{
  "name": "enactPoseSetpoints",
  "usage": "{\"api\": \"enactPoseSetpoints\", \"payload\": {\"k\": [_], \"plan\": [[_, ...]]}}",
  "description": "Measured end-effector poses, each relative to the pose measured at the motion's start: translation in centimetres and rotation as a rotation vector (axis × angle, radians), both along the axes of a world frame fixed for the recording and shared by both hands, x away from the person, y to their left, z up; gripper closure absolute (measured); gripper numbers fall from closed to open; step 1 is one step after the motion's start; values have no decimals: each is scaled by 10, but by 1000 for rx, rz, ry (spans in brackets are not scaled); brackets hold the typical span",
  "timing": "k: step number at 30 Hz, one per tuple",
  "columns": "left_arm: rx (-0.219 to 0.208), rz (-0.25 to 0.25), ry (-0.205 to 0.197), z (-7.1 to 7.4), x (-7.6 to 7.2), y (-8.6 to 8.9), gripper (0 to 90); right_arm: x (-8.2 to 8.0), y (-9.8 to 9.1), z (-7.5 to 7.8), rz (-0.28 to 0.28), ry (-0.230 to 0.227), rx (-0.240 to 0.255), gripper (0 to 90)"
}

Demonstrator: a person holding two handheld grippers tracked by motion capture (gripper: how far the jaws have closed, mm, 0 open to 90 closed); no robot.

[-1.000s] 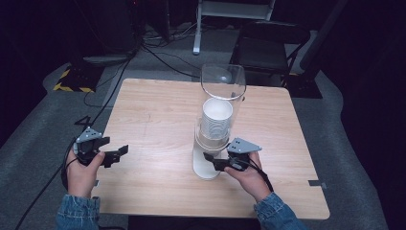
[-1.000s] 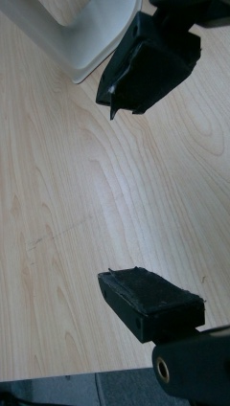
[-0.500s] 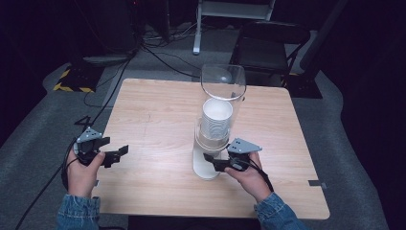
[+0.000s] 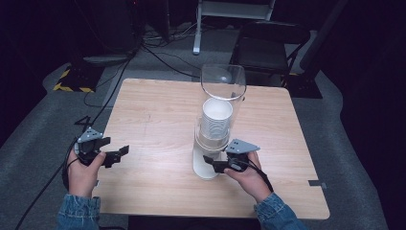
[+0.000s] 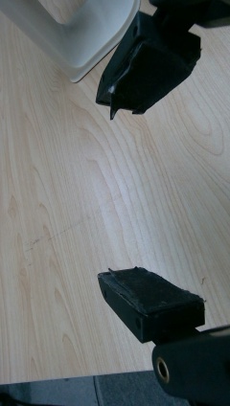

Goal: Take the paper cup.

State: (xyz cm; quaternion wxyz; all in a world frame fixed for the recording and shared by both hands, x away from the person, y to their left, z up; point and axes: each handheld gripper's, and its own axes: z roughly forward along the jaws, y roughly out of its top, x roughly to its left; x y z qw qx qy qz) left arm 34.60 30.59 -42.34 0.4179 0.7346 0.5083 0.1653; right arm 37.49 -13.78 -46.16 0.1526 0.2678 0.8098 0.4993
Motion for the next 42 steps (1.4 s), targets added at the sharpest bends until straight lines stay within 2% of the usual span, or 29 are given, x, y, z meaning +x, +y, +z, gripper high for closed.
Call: {"api": "enactPoseSetpoints", "payload": {"k": [1, 3, 4, 9, 19, 27, 35, 40, 42], "plan": [[-2, 0, -1, 0, 0, 0, 155, 0, 2, -12, 3, 26, -20, 360], [-6, 2, -6, 1, 0, 1, 155, 0, 3, -15, 7, 41, -33, 360], [-6, 4, -7, 1, 0, 2, 155, 0, 3, -17, 9, 35, -43, 360], [-6, 8, 5, -1, 0, 3, 155, -2, -1, -17, 8, 39, -48, 360], [-1, 4, 9, -2, 2, 1, 155, -12, -16, -22, 14, 57, -126, 360], [2, -3, 11, -4, 6, -1, 155, -20, -30, -24, 13, 62, -161, 361], [2, -12, 14, -4, 9, -4, 155, -27, -43, -22, -15, 63, -197, 361], [0, -10, 17, -5, 10, -6, 155, -29, -60, -20, -64, 73, -234, 361], [1, -13, 19, -5, 11, -7, 155, -29, -67, -19, -84, 74, -229, 361]]}}
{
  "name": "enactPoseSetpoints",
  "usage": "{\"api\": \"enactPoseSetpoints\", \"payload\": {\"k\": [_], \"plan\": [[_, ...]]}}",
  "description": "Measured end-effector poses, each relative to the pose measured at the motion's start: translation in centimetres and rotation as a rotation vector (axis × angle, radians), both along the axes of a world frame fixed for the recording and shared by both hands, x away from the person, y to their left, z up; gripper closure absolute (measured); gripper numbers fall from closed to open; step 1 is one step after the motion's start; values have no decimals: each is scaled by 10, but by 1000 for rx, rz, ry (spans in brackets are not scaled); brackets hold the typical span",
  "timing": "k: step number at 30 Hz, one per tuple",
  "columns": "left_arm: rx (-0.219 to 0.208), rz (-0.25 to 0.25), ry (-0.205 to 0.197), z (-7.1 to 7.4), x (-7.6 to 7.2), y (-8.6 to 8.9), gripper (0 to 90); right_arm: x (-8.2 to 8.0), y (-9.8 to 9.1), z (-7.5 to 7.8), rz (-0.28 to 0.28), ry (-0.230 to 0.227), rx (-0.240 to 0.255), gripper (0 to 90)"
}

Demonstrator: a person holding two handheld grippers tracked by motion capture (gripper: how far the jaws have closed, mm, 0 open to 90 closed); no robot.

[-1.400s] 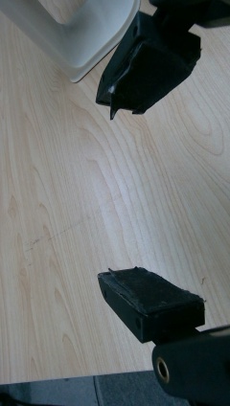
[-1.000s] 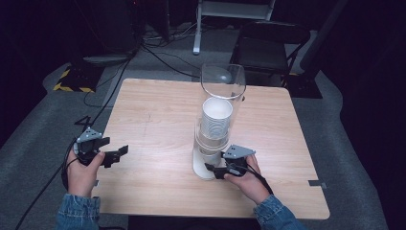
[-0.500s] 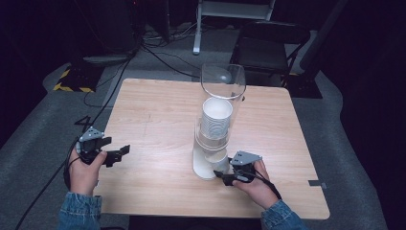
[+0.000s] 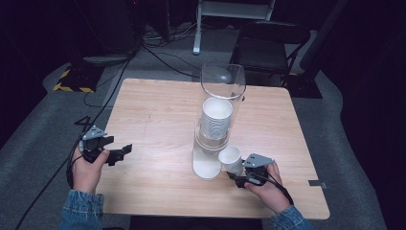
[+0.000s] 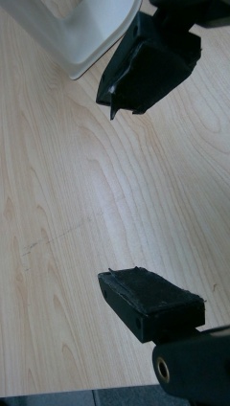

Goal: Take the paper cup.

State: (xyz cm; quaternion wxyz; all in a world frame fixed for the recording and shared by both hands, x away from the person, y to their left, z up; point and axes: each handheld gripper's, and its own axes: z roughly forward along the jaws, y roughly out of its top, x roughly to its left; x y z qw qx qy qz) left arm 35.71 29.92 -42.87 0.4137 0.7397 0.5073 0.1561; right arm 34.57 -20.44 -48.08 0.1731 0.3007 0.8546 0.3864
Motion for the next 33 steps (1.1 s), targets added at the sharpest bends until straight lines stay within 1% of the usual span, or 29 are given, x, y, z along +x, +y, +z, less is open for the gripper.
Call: {"api": "enactPoseSetpoints", "payload": {"k": [1, 4, 8, 10, 12, 14, 15, 17, 20, 25, 27, 29, 33], "plan": [[1, -4, 2, 0, 0, 0, 155, 0, -3, 1, -8, -4, 1, 361], [7, -7, 0, 0, 1, -1, 155, 1, -12, 4, -35, -13, 24, 361], [7, -2, 5, -2, 2, -2, 155, 4, -22, 8, -73, -26, 51, 361], [10, 1, 10, -3, 3, -2, 155, 6, -26, 9, -96, -33, 73, 361], [7, 2, 11, -4, 3, -1, 155, 9, -31, 9, -128, -34, 101, 361], [12, 3, 14, -4, 3, -1, 156, 13, -36, 9, -167, -40, 125, 361], [12, 4, 15, -5, 3, -1, 156, 15, -40, 9, -199, -44, 133, 360], [15, 7, 19, -5, 2, -1, 156, 19, -45, 9, -237, -54, 141, 360], [12, 10, 19, -6, 2, -1, 156, 27, -52, 9, -304, -58, 169, 360], [18, 10, 21, -8, 0, 0, 155, 41, -62, 10, -397, -63, 170, 358], [22, 9, 25, -9, -1, 1, 155, 47, -65, 9, -420, -62, 181, 358], [19, 14, 27, -9, -2, 1, 155, 52, -68, 7, -448, -64, 173, 358], [22, 18, 25, -10, -3, 2, 155, 61, -72, 2, -476, -64, 175, 357]]}}
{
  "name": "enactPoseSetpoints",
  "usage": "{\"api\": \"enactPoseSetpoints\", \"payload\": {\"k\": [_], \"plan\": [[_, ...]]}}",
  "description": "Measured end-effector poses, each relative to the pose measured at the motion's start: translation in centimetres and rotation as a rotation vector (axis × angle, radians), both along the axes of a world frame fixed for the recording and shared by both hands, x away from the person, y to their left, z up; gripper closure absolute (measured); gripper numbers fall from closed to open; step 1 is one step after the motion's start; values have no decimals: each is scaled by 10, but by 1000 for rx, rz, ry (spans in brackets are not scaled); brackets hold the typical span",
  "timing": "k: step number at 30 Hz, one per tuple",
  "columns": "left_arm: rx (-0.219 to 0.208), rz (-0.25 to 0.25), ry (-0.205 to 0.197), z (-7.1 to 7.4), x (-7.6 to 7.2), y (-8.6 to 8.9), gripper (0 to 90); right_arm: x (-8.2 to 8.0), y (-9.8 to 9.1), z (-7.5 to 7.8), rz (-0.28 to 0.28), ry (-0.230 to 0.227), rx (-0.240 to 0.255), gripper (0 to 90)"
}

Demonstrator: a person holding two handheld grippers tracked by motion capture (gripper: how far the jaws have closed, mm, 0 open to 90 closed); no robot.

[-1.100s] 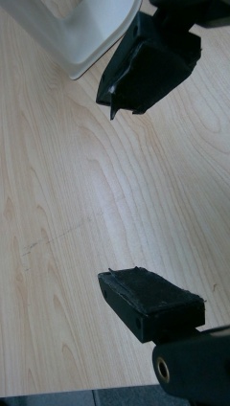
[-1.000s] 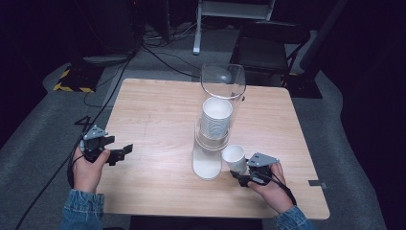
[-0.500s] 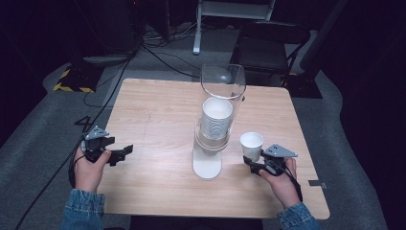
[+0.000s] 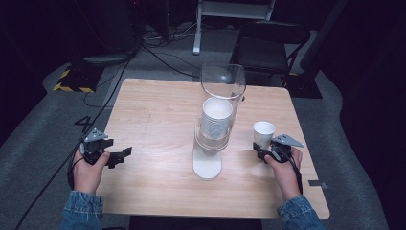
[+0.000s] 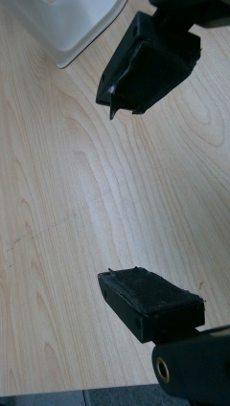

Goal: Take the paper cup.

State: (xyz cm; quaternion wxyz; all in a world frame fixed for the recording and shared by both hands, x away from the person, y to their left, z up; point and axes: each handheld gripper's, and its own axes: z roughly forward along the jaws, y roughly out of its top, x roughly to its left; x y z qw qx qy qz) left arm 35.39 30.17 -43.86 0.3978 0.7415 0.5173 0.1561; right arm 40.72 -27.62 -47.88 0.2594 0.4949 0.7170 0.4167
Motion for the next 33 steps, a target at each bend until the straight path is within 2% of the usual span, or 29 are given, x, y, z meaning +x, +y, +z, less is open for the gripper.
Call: {"api": "enactPoseSetpoints", "payload": {"k": [4, 9, 23, 33], "plan": [[2, 1, 5, -1, -1, 1, 155, 10, -1, -3, -33, 14, 1, 356], [3, -2, 7, -2, -1, 1, 155, 18, 1, -9, -47, 64, -7, 356], [4, -4, 16, -4, -1, 0, 155, 21, 5, -19, -36, 127, -68, 354], [-2, 3, 12, -4, -1, 1, 155, 20, 7, -21, -26, 141, -90, 352]]}}
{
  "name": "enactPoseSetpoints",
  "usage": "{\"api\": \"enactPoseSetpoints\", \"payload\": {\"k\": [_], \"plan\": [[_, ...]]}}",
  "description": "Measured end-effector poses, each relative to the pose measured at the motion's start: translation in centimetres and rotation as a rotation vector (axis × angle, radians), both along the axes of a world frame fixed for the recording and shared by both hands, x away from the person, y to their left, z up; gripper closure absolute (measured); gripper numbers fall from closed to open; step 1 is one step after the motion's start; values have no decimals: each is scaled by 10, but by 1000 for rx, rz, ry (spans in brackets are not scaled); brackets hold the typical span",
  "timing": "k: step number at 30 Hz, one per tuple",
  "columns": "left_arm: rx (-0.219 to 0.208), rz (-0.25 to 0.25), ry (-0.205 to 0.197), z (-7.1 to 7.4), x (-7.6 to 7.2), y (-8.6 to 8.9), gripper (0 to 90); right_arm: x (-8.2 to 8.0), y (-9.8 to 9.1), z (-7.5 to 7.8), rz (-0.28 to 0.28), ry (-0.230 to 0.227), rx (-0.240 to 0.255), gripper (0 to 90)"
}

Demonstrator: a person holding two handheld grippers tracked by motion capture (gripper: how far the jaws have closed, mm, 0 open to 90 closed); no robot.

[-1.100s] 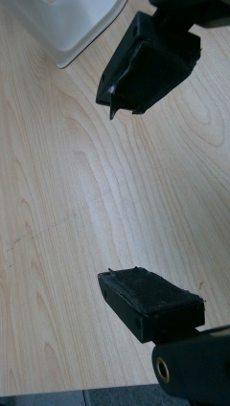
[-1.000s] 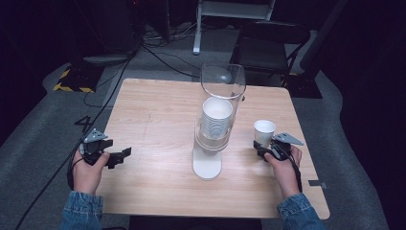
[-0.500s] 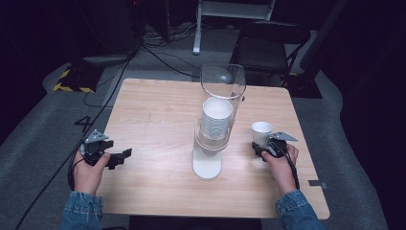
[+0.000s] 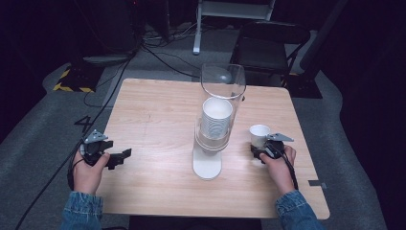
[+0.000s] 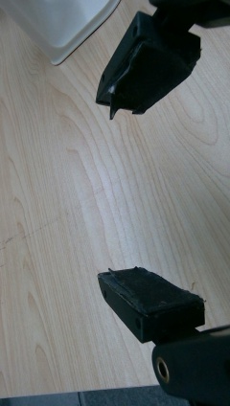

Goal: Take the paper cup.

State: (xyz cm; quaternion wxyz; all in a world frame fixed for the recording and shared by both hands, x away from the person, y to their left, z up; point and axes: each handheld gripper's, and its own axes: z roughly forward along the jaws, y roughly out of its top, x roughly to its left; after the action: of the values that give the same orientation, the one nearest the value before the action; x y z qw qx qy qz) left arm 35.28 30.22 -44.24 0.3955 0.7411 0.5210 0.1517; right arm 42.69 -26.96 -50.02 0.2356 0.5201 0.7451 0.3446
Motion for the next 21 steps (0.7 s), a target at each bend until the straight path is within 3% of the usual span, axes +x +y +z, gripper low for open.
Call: {"api": "enactPoseSetpoints", "payload": {"k": [10, 19, 21], "plan": [[2, -3, 0, 1, 0, 1, 155, -2, -2, -2, 17, 6, -9, 340], [3, -4, -5, 2, 1, 0, 155, -4, -4, -3, 33, 10, -28, 164], [4, -6, -6, 2, 1, 0, 155, -6, -5, -1, 32, 4, -20, 161]]}}
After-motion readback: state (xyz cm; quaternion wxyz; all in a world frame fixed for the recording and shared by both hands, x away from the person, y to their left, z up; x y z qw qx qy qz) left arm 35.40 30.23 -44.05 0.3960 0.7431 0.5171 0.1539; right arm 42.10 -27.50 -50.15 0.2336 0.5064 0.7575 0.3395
